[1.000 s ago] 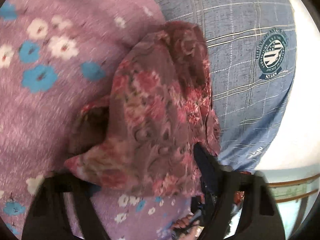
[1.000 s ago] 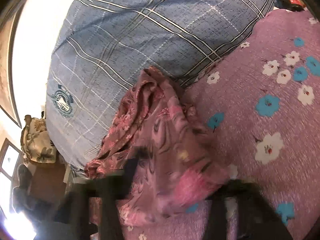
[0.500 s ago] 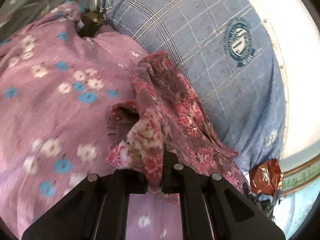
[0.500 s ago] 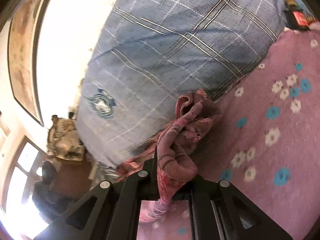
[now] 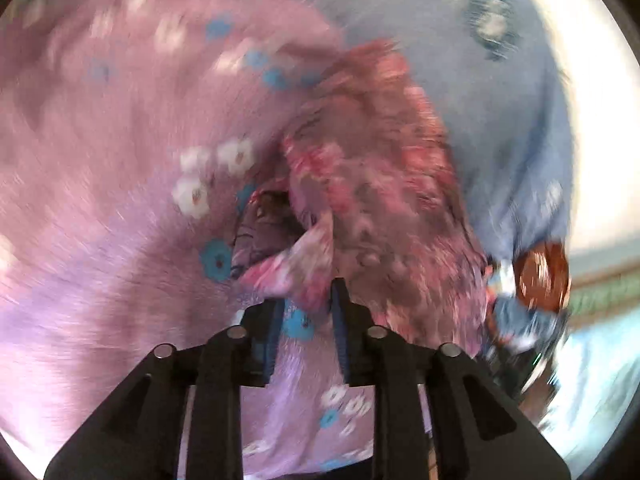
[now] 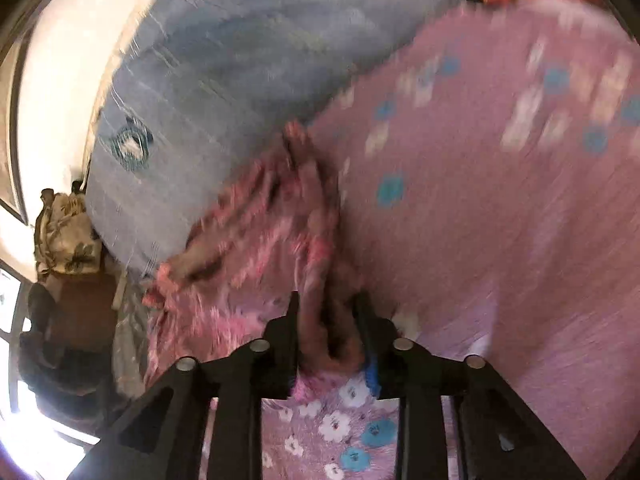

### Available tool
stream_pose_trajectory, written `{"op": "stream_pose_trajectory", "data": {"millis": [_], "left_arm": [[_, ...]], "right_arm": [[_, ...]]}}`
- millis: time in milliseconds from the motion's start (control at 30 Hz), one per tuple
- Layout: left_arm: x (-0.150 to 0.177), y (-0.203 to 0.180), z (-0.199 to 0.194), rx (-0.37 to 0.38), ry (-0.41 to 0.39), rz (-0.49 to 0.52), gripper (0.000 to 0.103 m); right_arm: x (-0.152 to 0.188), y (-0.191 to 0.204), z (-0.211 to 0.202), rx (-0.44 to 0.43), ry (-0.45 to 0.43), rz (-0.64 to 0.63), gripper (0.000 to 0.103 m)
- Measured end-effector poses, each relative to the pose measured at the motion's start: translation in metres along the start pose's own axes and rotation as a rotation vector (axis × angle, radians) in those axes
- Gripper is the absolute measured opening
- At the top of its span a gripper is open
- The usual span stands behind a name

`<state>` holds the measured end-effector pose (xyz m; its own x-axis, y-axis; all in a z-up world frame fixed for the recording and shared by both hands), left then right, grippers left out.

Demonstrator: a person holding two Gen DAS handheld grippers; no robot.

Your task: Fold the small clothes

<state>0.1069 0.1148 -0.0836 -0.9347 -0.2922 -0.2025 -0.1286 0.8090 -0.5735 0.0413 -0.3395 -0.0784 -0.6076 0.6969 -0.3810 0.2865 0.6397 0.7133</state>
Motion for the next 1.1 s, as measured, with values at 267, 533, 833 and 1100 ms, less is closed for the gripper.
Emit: {"op": "stream_pose_trajectory", "data": {"millis": [267,533,833,1100], "left_arm": [[-0.095,-0.067,-0.008,-0.159,-0.202,0.295,0.084],[-0.145,-0.096,0.075,-0.382,-0.188,0.480,0.069],[-0.223,-0.039,0.123,-0.493,-0.114,0.118,0.008],[-0.205,-0.026,0.078,-0.100,-0.075,0.064,0.069]], "right_arm": [[-0.056,0.047,0.050,-0.115,0.066,-0.091,0.066],[-0.081,0.032,0.117,-0.134,0.084,0.063,0.047],[-0.148,0.050,0.149,-0.107,0.006,0.027,0.007],[-0.122,0.041,0.135,-0.059,0.002,-0.025,0.068]]}}
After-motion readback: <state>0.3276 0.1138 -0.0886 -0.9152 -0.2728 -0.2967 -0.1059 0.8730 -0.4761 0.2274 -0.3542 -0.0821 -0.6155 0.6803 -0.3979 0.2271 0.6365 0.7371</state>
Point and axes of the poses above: each gripper's, at about its wrist camera, not at the fingertips, and z roughly the way its jaws point, y to its left, x to its underside, the point moved 6 cm from there along z, roughly the way its jaws point, and after that the axes turned 5 degrees about -x, right-handed, at the moved point
